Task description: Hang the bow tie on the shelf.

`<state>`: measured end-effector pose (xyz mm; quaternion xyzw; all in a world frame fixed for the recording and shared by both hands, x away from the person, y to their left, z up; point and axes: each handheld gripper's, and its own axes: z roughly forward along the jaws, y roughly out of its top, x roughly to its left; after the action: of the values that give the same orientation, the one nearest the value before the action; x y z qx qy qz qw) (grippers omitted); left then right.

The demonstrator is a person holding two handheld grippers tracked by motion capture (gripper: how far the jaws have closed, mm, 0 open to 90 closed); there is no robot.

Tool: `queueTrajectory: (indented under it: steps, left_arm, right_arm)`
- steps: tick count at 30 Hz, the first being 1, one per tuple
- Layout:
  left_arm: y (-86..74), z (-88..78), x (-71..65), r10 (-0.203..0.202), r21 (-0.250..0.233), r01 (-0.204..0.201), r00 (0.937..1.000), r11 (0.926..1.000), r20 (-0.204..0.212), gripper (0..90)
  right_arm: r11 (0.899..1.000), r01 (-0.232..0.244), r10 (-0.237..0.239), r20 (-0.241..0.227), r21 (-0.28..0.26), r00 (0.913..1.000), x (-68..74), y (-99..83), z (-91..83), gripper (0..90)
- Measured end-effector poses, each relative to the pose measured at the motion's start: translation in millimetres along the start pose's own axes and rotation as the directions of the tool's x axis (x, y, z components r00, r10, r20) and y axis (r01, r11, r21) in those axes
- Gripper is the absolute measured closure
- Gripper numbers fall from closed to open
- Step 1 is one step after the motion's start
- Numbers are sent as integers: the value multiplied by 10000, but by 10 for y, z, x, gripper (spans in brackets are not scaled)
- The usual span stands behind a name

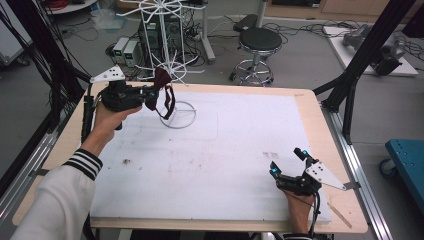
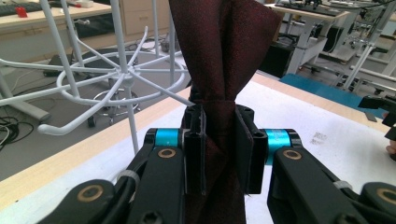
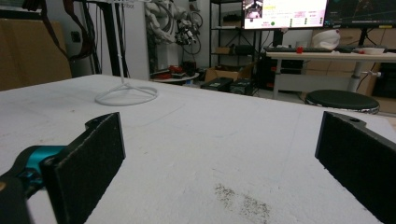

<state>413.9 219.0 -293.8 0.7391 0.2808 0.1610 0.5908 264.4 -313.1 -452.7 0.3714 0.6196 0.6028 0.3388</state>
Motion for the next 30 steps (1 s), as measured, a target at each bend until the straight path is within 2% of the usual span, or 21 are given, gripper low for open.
queueTrajectory:
  steps: [4, 14, 19, 24, 30]
  left_arm:
    - [-14, 11, 12, -67, 67, 68, 9999, 10000, -147, 755]
    - [-45, 39, 29, -302, 134, 305, 9994, 9994, -188, 756]
    - [-68, 62, 41, -282, 355, 297, 9986, 9989, -444, 756]
    - [-170, 82, 69, -488, 537, 527, 9963, 9972, -713, 756]
    - [-250, 99, 76, -331, 825, 398, 9962, 9958, -808, 756]
  right_arm:
    - [10000, 36, -36, 9, -17, 10000, 1, 0, 1, 8]
    - [10000, 22, -22, -10, -11, 10000, -1, 0, 0, 7]
    - [10000, 20, -20, -12, -15, 10000, -1, 0, 1, 8]
    - [10000, -7, 7, 3, -13, 10000, 1, -1, -1, 7]
    - [10000, -9, 9, 7, -22, 10000, 1, -1, 0, 7]
